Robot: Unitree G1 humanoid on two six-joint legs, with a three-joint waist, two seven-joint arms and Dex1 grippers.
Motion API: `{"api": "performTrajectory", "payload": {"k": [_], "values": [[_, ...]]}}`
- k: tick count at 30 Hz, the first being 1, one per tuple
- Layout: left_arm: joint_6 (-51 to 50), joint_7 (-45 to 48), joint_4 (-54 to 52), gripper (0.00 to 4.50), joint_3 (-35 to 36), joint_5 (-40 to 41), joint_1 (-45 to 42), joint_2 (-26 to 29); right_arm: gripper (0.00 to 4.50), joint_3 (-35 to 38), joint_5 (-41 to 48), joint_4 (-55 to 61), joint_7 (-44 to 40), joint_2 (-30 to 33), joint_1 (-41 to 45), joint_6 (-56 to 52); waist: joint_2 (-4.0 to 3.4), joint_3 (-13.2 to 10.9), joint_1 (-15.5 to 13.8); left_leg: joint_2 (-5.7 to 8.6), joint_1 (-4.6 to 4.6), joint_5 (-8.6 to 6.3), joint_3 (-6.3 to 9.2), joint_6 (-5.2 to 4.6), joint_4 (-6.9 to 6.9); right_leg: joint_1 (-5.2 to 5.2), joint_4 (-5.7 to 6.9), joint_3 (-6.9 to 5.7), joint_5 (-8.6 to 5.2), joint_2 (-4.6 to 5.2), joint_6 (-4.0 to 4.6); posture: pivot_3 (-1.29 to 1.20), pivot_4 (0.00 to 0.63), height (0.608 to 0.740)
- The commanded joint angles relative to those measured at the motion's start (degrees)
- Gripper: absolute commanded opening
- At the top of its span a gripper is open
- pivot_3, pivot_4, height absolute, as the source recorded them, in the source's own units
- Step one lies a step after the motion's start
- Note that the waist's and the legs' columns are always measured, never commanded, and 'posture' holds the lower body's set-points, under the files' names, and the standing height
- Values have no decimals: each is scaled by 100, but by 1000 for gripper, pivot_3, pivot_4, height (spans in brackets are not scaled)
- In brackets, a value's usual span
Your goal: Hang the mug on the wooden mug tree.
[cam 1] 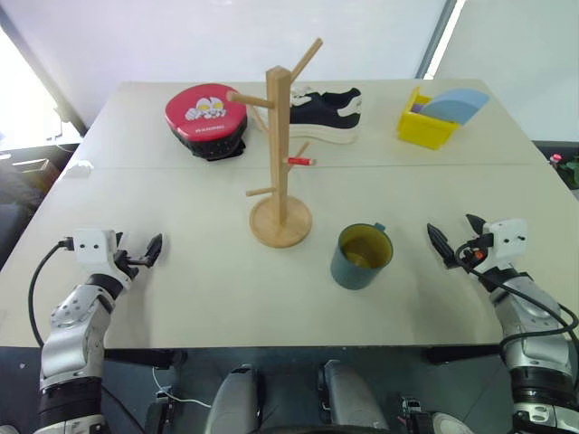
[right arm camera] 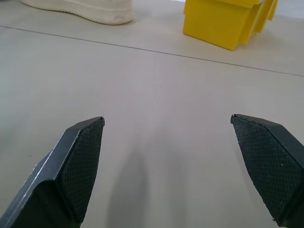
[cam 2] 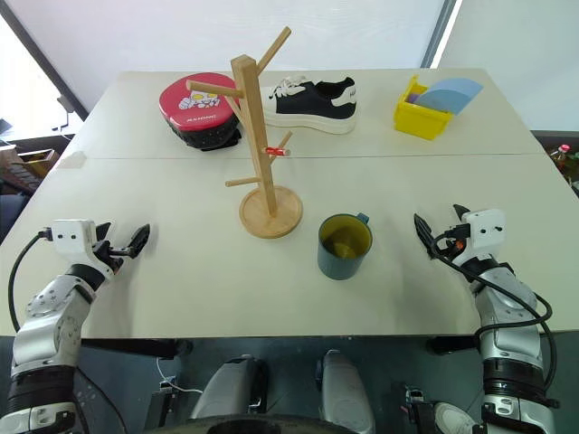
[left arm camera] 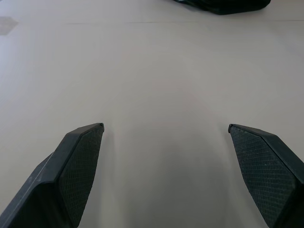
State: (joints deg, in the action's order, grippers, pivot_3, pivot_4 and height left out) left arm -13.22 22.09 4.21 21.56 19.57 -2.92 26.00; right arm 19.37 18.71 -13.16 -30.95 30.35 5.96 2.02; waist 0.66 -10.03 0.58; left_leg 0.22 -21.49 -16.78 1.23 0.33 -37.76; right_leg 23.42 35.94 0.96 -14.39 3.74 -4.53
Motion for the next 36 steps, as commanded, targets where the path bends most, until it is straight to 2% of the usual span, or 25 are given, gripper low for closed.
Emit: {"api": "performTrajectory", "payload": {"k": [1,12,16,24,30,36], "values": [[75,24,-208,4500,110,78,-12,31,4427,108,32,37,-34,82,97,51,0,0,2,0,0,0,0,0,0,0,0,0,0,0,0,0,150,735],[8,491,-564,4500,-103,271,-9,74,4427,72,212,215,-394,75,4,-40,0,0,2,0,0,0,0,0,2,0,-1,0,-1,1,2,0,150,735],[-72,1391,-1283,4500,-629,510,304,187,4427,-33,362,610,-813,126,-197,-213,-3,2,5,0,-1,0,-1,0,13,-1,-14,0,-1,4,2,0,150,735],[-375,2272,-2204,4500,-1657,607,417,404,4427,-279,524,1258,-1471,240,-445,-462,-7,4,8,0,1,0,-1,0,51,0,-50,-1,-1,5,3,0,150,735],[-490,2340,-2379,4500,-2081,583,203,353,4427,-581,477,1282,-1599,143,-225,-551,-8,4,0,1,1,0,-2,0,58,1,-56,-3,0,5,2,0,150,735],[-530,2358,-2420,4500,-2188,556,120,341,4427,-740,576,1205,-1814,98,-42,-587,-8,4,0,2,1,0,-2,0,56,0,-56,-4,0,3,1,0,150,735]]}}
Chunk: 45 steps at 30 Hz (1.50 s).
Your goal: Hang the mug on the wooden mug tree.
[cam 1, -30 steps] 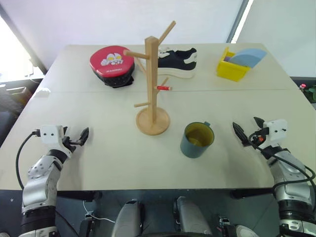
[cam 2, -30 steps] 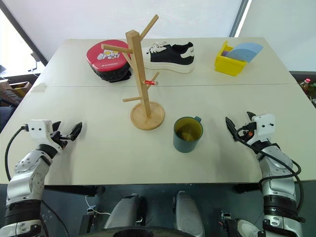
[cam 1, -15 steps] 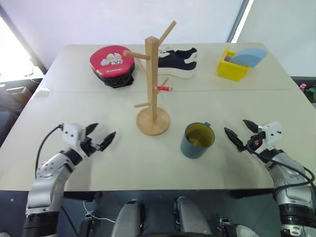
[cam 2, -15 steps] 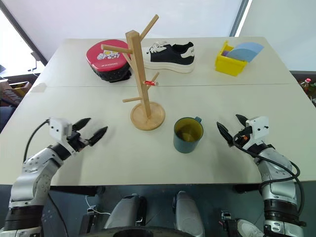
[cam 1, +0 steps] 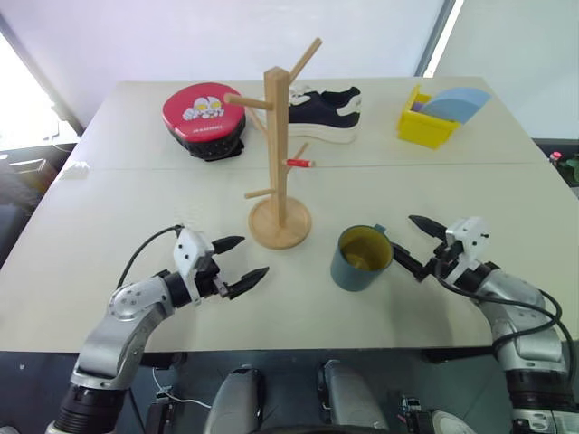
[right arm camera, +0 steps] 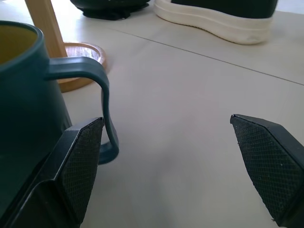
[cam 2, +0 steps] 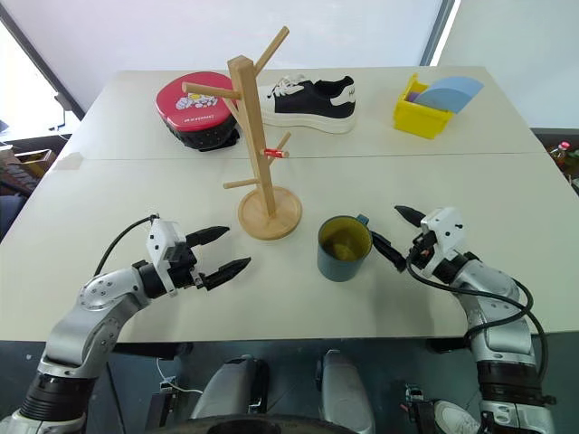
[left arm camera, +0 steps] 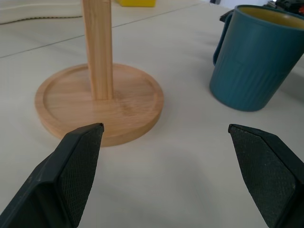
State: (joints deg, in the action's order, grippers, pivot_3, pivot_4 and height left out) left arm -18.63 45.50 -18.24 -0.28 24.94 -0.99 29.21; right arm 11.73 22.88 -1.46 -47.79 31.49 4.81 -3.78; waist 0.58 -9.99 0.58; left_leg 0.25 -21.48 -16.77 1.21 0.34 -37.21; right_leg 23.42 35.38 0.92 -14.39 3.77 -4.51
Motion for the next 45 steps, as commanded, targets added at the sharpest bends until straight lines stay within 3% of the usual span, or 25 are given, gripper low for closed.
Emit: {"api": "performTrajectory", "payload": {"k": [1,25,28,35,45], "values": [[11,23,-179,4500,-6,21,-77,30,4427,8,162,32,-162,-10,88,-19,0,0,-1,0,0,0,0,0,0,0,0,-1,0,0,0,0,150,735],[-164,92,-410,4500,-122,145,-188,53,4427,-551,-25,-1004,-653,-283,1078,126,0,0,0,2,5,1,-1,0,-8,-6,6,0,11,-12,-19,0,150,735],[-207,86,-473,4500,-141,155,-196,64,3547,-605,-6,-1117,-778,-320,1134,121,0,0,3,2,4,1,-1,0,-9,-6,6,0,12,-12,-21,0,150,735],[-271,107,-542,4500,-141,172,-209,75,34,-687,0,-1334,-987,-370,1280,113,0,0,6,2,6,1,-1,0,-14,-6,11,0,12,-14,-22,0,150,735],[-235,74,-551,4500,-119,106,-166,68,34,-623,-225,-1127,-790,-314,1301,397,0,0,6,2,6,1,-1,0,-15,-7,12,0,13,-15,-23,0,150,735]]}}
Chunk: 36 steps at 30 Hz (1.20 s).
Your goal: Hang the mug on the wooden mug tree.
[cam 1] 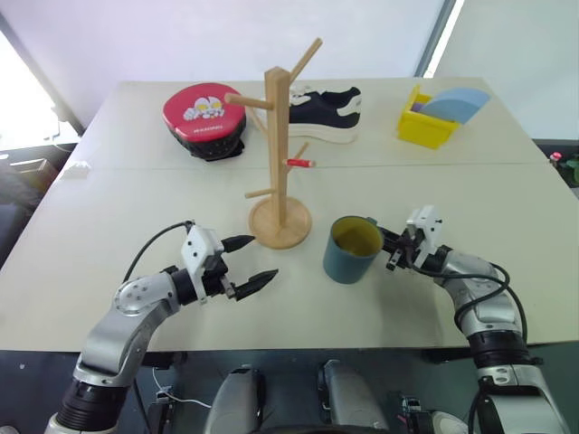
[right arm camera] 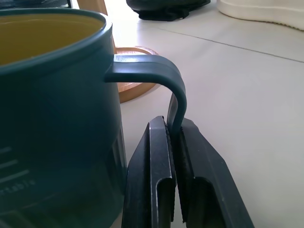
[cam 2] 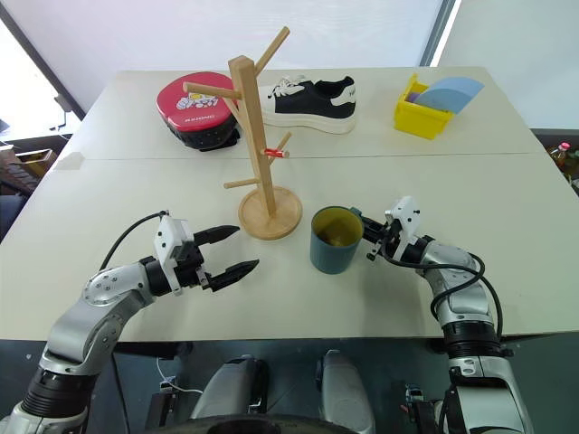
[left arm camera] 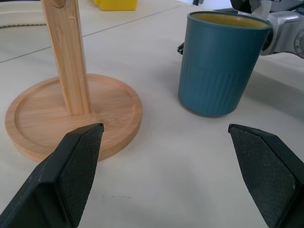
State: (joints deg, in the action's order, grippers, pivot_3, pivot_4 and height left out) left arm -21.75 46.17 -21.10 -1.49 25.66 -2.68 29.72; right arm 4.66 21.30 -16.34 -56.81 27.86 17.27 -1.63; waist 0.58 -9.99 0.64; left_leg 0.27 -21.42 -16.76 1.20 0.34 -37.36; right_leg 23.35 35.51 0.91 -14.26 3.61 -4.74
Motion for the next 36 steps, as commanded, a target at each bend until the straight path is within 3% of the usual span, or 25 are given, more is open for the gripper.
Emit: {"api": "performTrajectory", "payload": {"k": [1,7,13,36], "values": [[109,-25,-246,4500,32,10,21,10,34,48,-123,568,145,83,23,213,0,0,0,0,0,0,0,0,0,0,0,0,0,0,0,0,150,735],[329,-136,19,4500,370,-53,108,55,34,-518,-699,2736,566,341,4,-237,-1,0,16,-1,-1,0,1,0,1,8,9,1,1,-1,-2,0,150,735],[379,-61,74,4500,544,39,101,152,34,-647,-858,3678,1130,394,392,-1110,1,0,-24,0,-1,2,7,4,-11,3,19,-3,-1,-2,2,0,150,735],[103,378,130,4500,1153,600,-203,677,34,-864,-1285,3931,1430,673,1695,-1882,3,-1,0,2,-6,2,5,3,-15,9,25,-3,-2,2,4,0,150,735]]}}
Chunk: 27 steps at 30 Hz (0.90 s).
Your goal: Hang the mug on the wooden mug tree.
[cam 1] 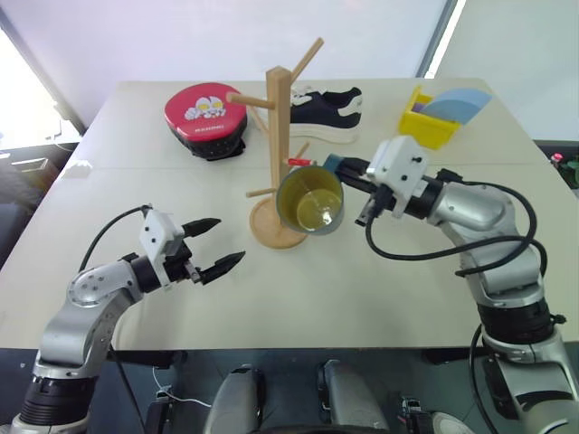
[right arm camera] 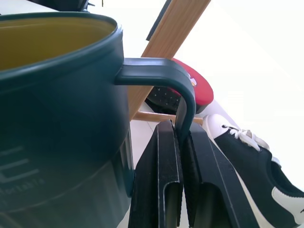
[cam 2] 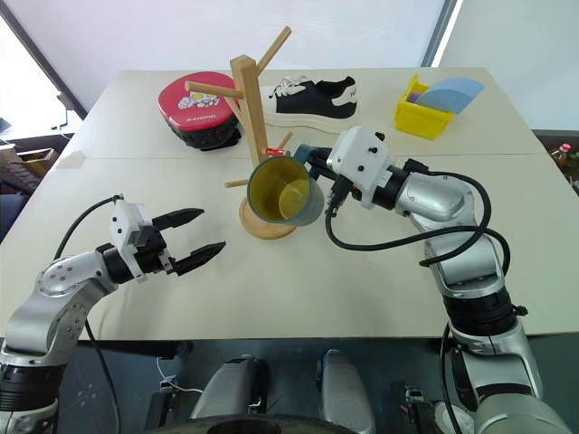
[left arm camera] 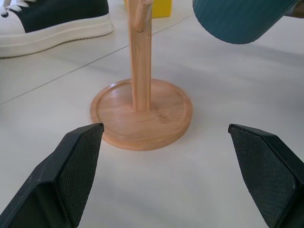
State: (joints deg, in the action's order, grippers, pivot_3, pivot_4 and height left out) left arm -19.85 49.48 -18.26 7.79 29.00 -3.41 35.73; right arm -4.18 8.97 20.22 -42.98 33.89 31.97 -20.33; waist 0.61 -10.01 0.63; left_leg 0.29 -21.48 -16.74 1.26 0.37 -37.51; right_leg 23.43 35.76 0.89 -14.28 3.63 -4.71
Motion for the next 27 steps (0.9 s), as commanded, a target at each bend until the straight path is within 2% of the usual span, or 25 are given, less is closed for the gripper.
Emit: {"api": "performTrajectory", "payload": {"k": [1,14,27], "values": [[-161,60,-183,4500,285,390,-168,90,34,-8,-81,269,53,74,293,-53,0,0,3,0,1,0,0,0,0,0,0,0,0,0,0,0,150,735],[-653,78,-425,4500,603,1080,-532,344,34,-349,-295,239,65,3,618,-271,1,0,12,-1,1,0,1,0,0,3,7,-1,1,-2,-3,0,150,735],[-861,-7,-612,4500,649,1282,-712,451,34,-724,-658,4,165,-142,857,-395,1,-1,13,0,2,0,0,0,0,3,8,-1,1,-4,-3,0,150,735]]}}
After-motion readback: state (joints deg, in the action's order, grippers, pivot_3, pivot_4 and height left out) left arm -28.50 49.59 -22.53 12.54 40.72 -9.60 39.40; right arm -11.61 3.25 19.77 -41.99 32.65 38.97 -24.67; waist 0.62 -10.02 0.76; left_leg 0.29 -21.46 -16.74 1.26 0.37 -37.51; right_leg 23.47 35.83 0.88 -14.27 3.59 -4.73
